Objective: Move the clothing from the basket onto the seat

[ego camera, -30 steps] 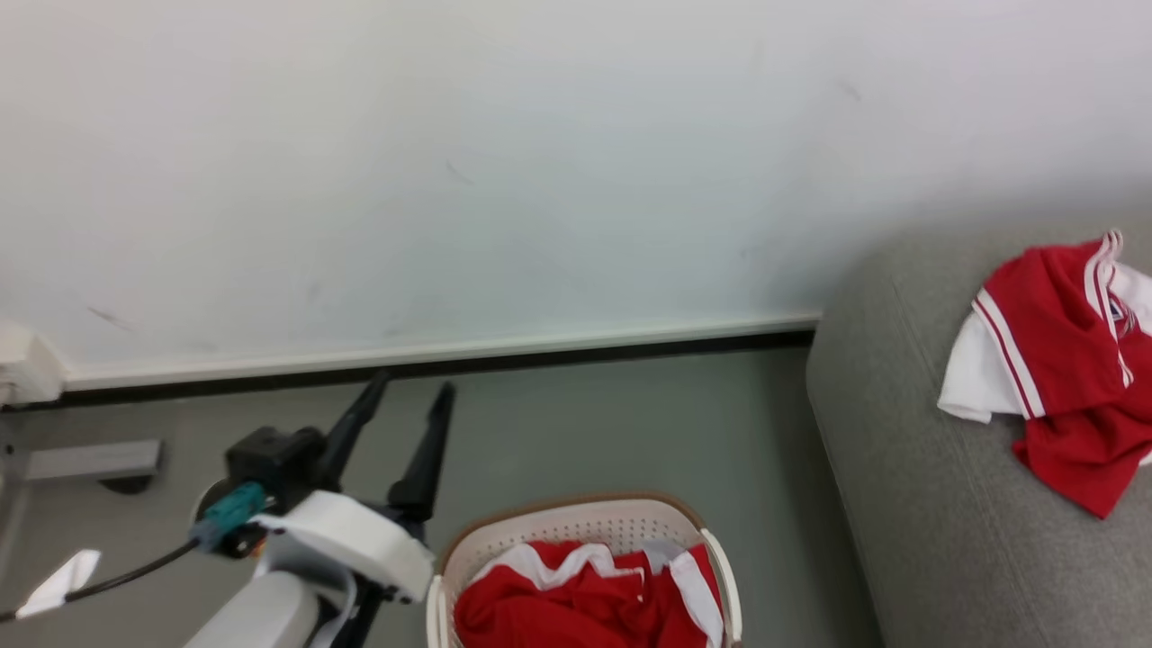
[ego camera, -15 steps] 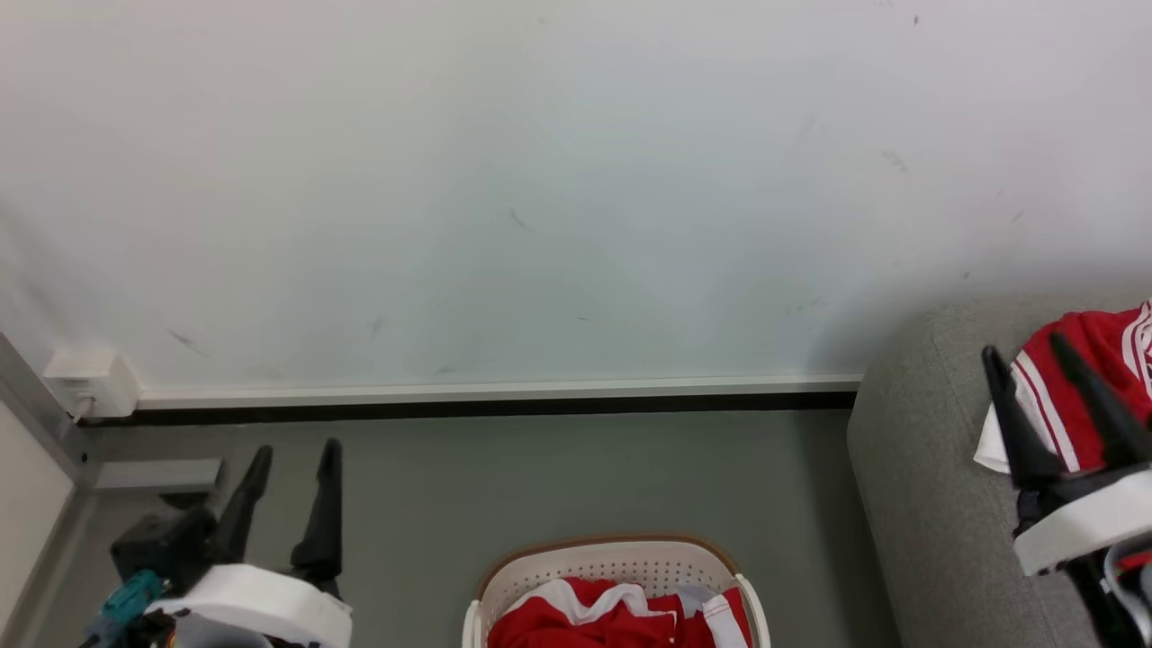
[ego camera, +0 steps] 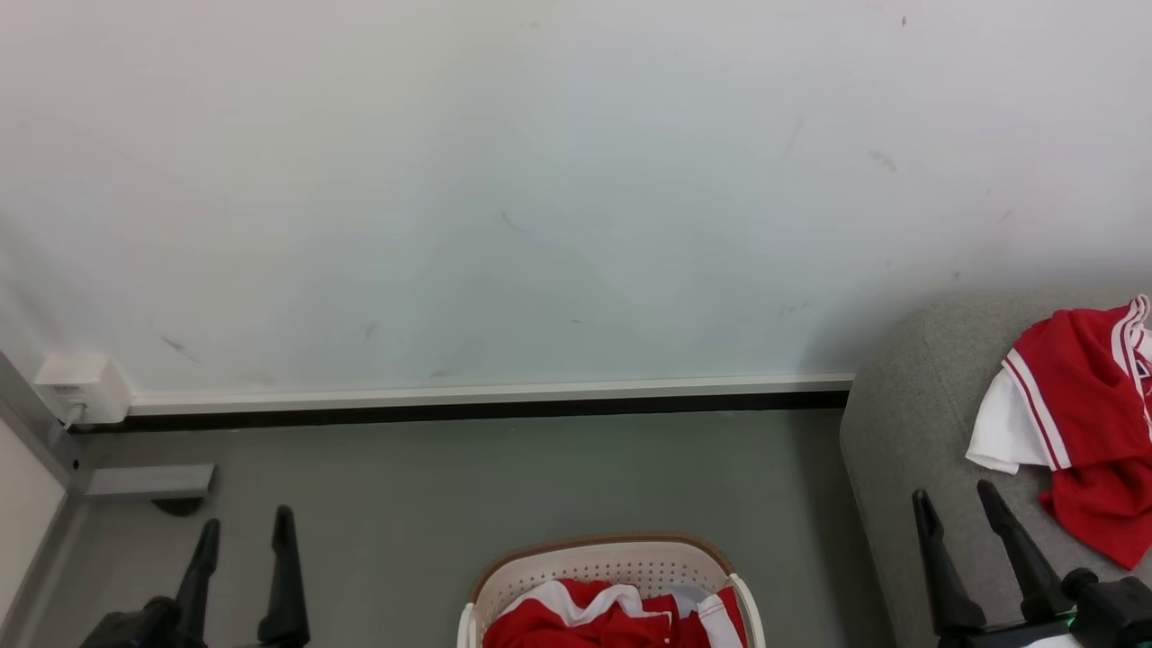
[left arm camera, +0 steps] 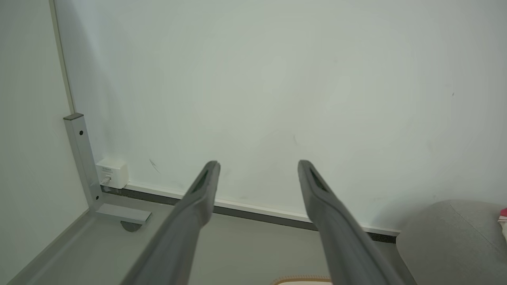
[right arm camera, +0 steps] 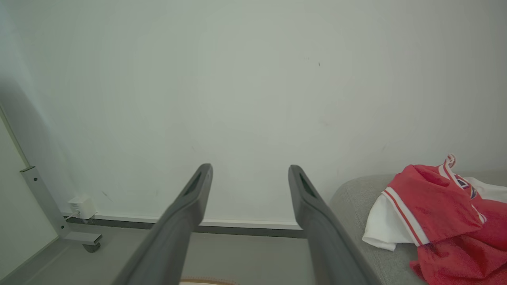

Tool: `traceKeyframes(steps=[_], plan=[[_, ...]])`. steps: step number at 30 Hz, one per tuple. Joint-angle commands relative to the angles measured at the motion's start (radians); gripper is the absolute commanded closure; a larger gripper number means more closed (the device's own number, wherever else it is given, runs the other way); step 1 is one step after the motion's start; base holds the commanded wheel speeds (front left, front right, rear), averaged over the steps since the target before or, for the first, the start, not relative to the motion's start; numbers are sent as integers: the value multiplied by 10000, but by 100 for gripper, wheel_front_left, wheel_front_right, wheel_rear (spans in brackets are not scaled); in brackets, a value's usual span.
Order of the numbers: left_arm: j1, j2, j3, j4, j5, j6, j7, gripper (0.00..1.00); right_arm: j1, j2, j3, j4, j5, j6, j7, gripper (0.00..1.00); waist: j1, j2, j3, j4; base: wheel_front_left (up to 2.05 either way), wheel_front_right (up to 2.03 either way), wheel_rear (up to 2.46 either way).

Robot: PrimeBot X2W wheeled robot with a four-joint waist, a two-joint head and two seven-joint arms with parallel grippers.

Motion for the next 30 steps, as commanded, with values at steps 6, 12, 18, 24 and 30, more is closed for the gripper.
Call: traceKeyframes(steps=[6, 12, 18, 24, 30], plan=[[268, -567, 574, 171, 907, -491, -4, 0, 370, 393, -100, -72, -501, -26, -32, 0, 1, -1, 23, -12, 0, 0, 0], [225, -1027, 931, 265, 1458, -844, -4, 0, 101, 287, -25, -48, -641, -26, -31, 0, 1, -1, 40, -14, 0, 0, 0], [137, -1277, 1213, 350, 1776, -1137, -4, 0, -55, 248, 33, -1, -650, -26, -31, 0, 1, -1, 55, -25, 0, 0, 0], [102, -1454, 1462, 411, 2025, -1355, -5, 0, -111, 257, 85, 48, -612, -26, -31, 0, 1, -1, 81, -44, 0, 0, 0], [65, -1590, 1654, 435, 2127, -1531, -5, 0, -232, 225, 114, 87, -567, -26, -32, 0, 1, -1, 134, -122, 0, 0, 0]])
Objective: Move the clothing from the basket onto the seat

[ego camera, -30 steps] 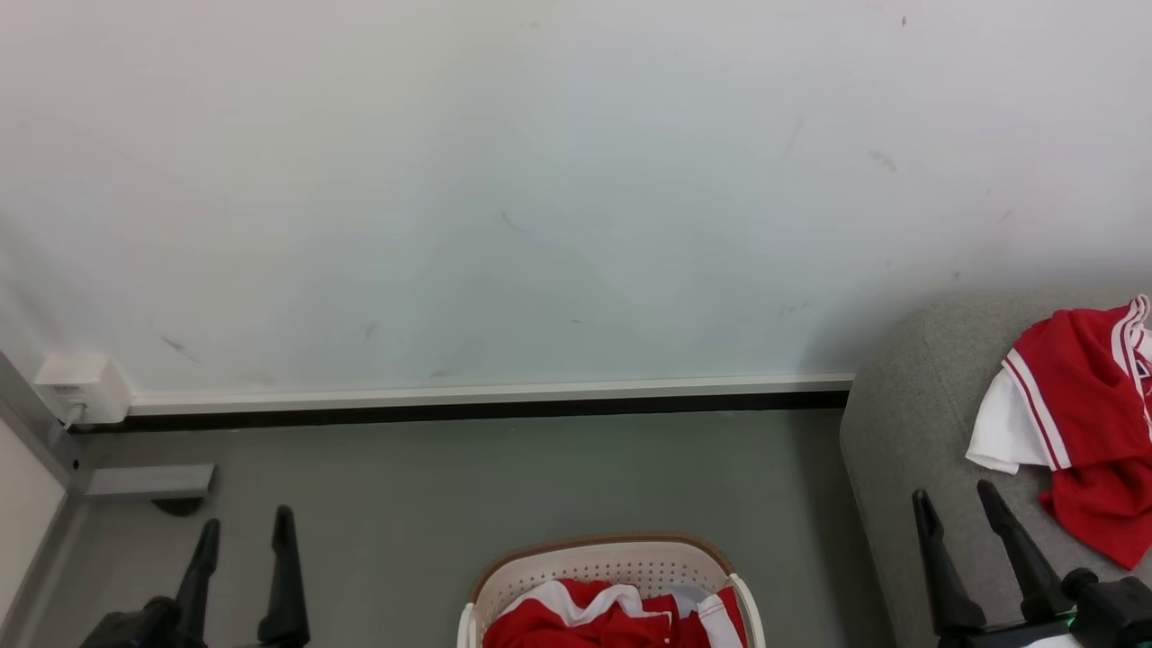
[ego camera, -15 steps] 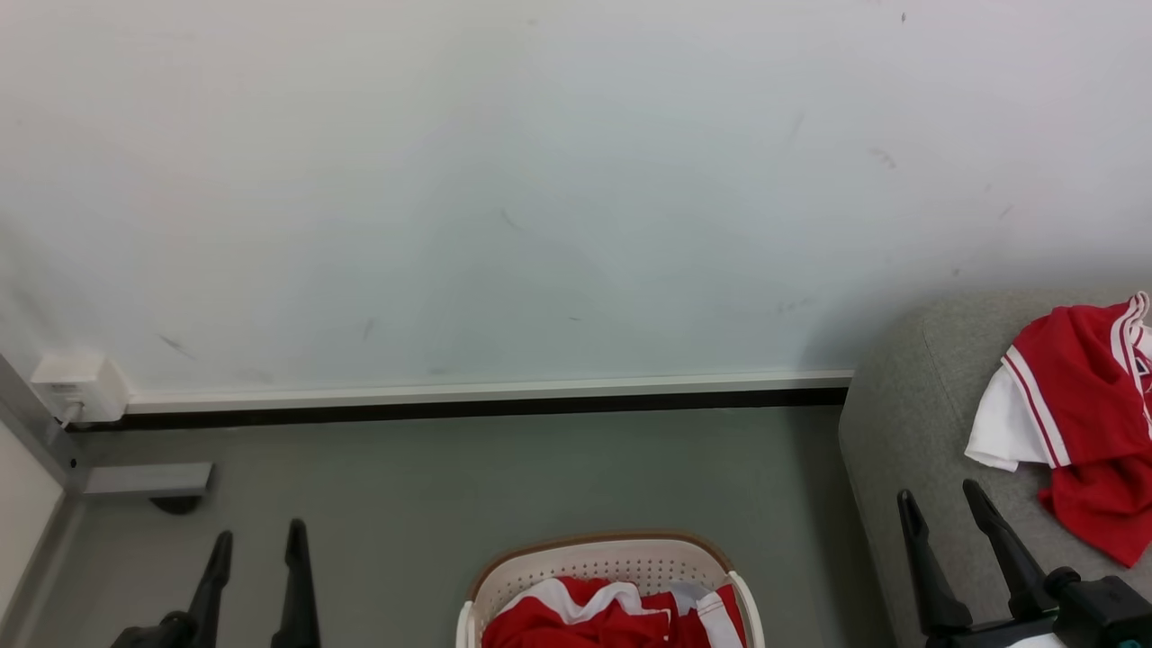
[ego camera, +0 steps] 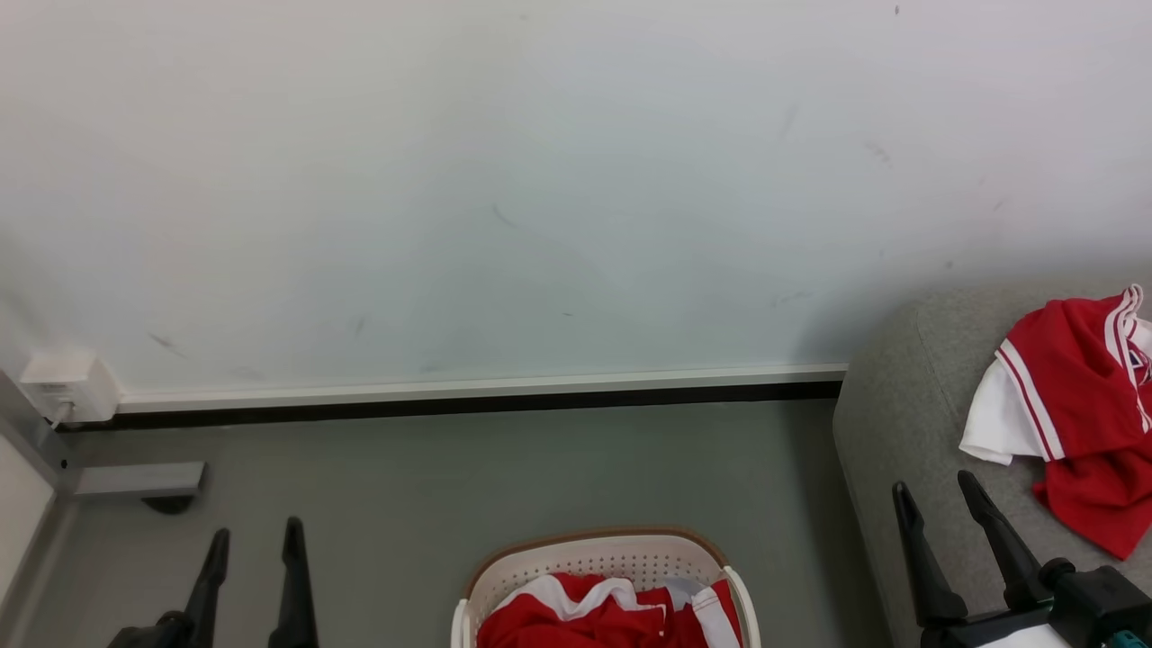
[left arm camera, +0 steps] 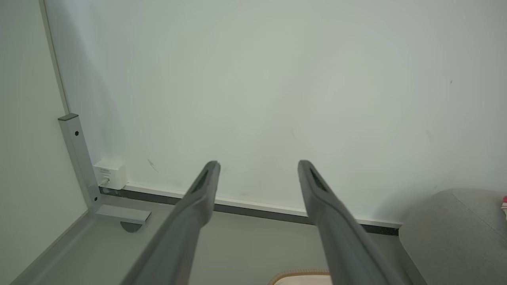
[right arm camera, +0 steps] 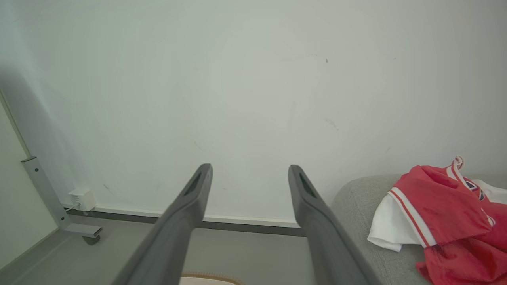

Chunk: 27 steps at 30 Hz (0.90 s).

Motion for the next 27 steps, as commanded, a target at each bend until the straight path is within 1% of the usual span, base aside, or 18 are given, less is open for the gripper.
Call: traceKeyframes(steps=[1, 5, 13, 20, 27], plan=[[-45, -24, 59, 12, 83, -58, -5, 0, -163, -84, 8, 21, 21, -26, -32, 0, 0, 0, 22, -27, 0, 0, 0], [-140, -88, 149, 22, 123, -123, -5, 0, -262, -84, 62, -10, 47, -26, -32, 0, 0, 0, 144, -151, 0, 0, 0], [-570, -155, 218, 258, 126, -510, -5, 0, -968, -34, 282, 26, 234, -26, -30, 0, 0, 0, 650, -508, 0, 0, 0], [-1369, -162, 26, 542, 249, -798, -5, 0, -1871, -190, 322, -218, 315, -24, -18, 0, 0, 0, 1584, -891, 0, 0, 0], [-2394, -85, -365, 1038, 462, -1008, -5, 0, -2690, -240, 92, -500, 260, -26, -18, 0, 0, 0, 2624, -1211, 0, 0, 0]])
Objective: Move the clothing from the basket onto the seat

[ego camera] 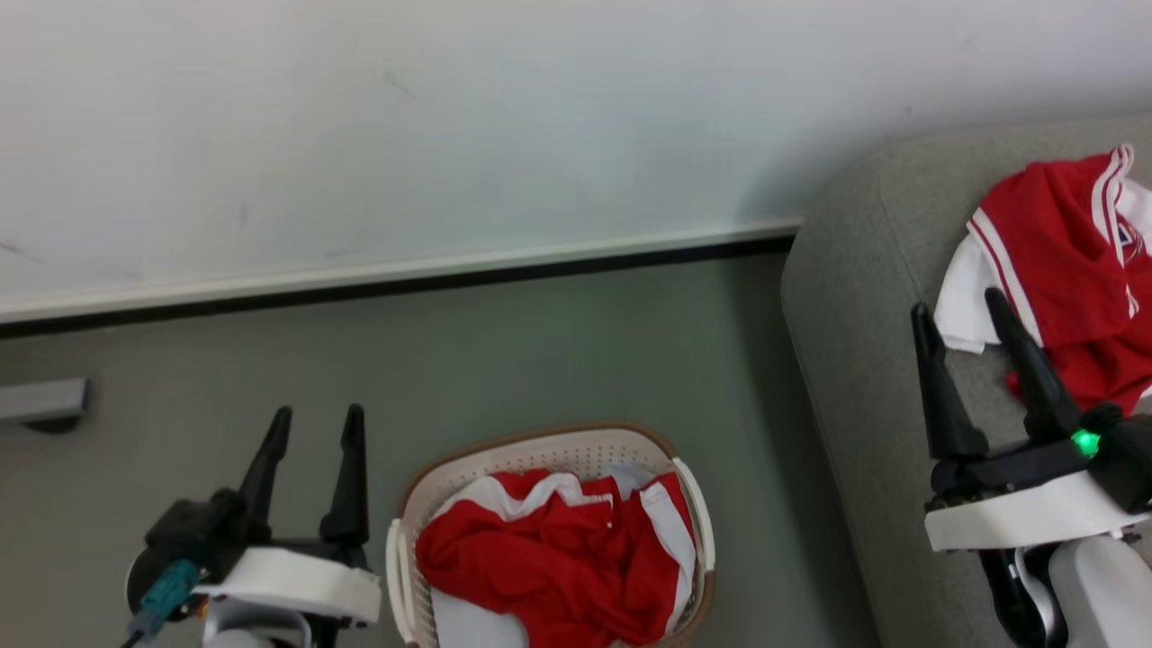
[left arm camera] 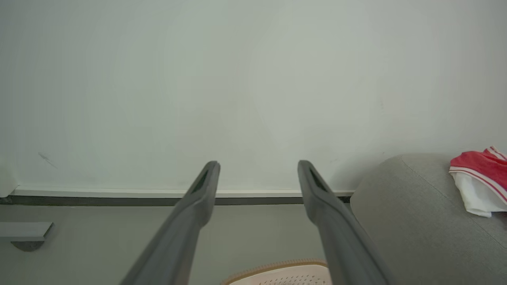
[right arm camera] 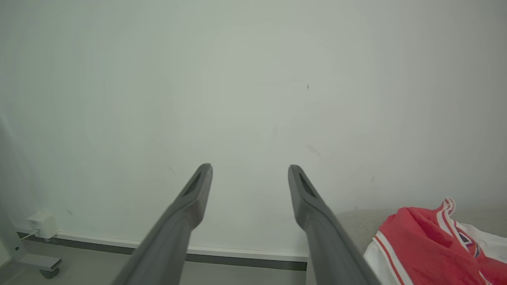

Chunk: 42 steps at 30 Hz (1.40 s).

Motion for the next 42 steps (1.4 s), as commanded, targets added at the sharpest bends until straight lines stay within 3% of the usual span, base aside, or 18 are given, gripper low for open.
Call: traceKeyframes(steps=[1, 10, 25, 42], plan=[[-252, 122, -54, 153, 158, -34, -5, 0, -201, -30, -76, -83, -4, -26, 1, 0, -1, 0, 507, -225, 0, 0, 0], [-1773, 504, -971, 1610, -42, -153, -5, 0, -982, 25, -455, -482, -94, -26, 1, 0, -1, 0, 1890, -501, 0, 0, 0], [-4511, 1140, -3713, 5159, -862, -156, 684, 0, -2105, 249, -791, -1115, -260, -26, 1, 0, -1, 0, 3825, -1059, 0, 0, 0], [-6772, 1645, -6042, 8340, -1915, -158, 1247, 0, -3122, 945, -699, -1613, -57, -26, 1, 0, -1, 0, 5630, -2040, 0, 0, 0]])
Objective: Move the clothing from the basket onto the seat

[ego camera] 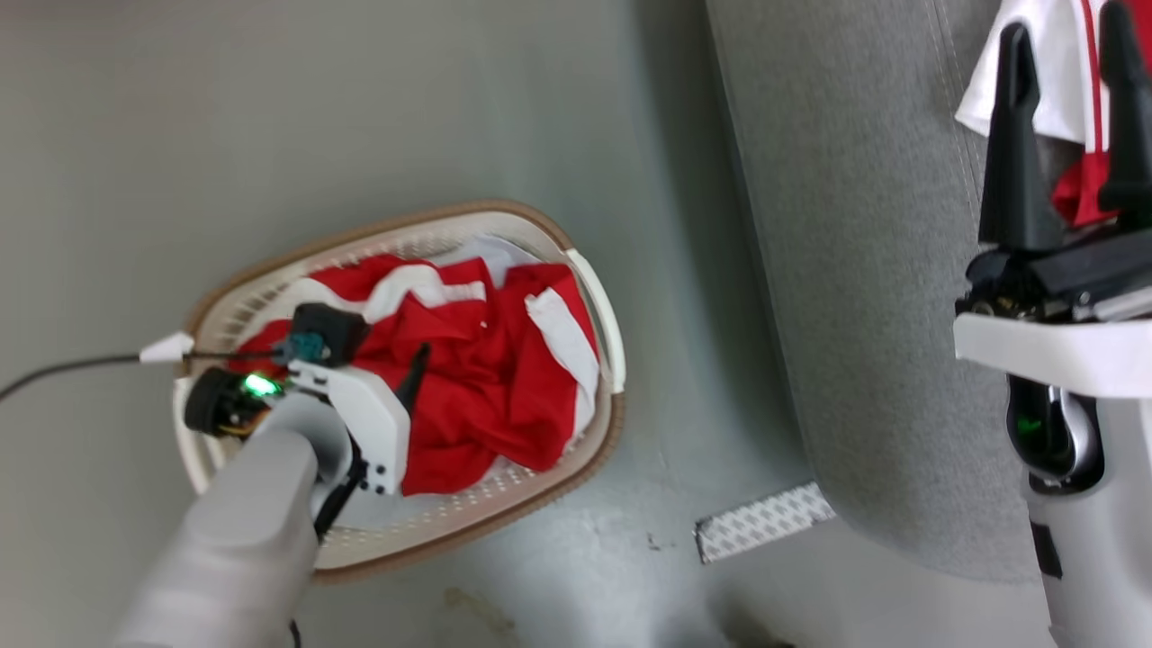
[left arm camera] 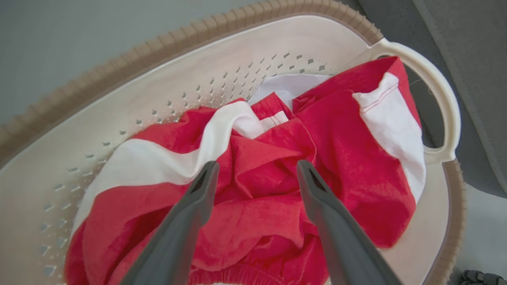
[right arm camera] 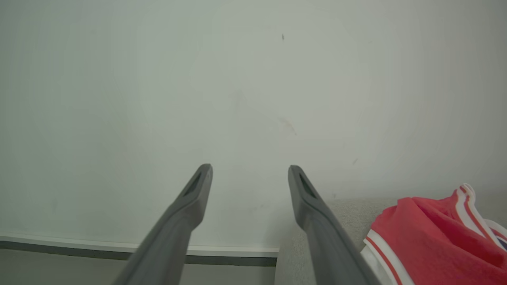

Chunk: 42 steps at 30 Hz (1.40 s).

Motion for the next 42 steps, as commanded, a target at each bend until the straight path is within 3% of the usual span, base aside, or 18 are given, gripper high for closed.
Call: traceKeyframes(steps=[1, 15, 31, 32, 34, 42], plan=[[-204, 142, -55, 108, -60, 19, 44, 0, -183, 55, -26, -57, 100, -26, 3, 0, -1, 0, 285, -235, 0, 0, 0], [-1430, 485, -1341, 1667, -58, 18, 896, 0, -854, 392, 157, -611, 681, -26, 4, 0, -1, 0, 1535, -949, 0, 0, 0], [-1580, 632, -2735, 2113, -175, 18, 2733, 0, -615, 396, 145, -775, 645, -26, 3, 0, -1, 0, 1832, -912, 0, 0, 0], [-1594, 629, -2784, 2098, -223, 18, 2726, 7, -616, 396, 150, -761, 645, -26, 3, 0, -1, 0, 1834, -912, 0, 0, 0], [-1645, 612, -2840, 1985, -353, 18, 2549, 100, -636, 397, 158, -722, 649, -26, 5, 0, -1, 0, 1831, -917, 0, 0, 0], [-1618, 766, -3091, 1882, -788, 18, 2053, 100, -849, 396, 231, -530, 716, -26, 3, 0, -1, 0, 1587, -1028, 0, 0, 0]])
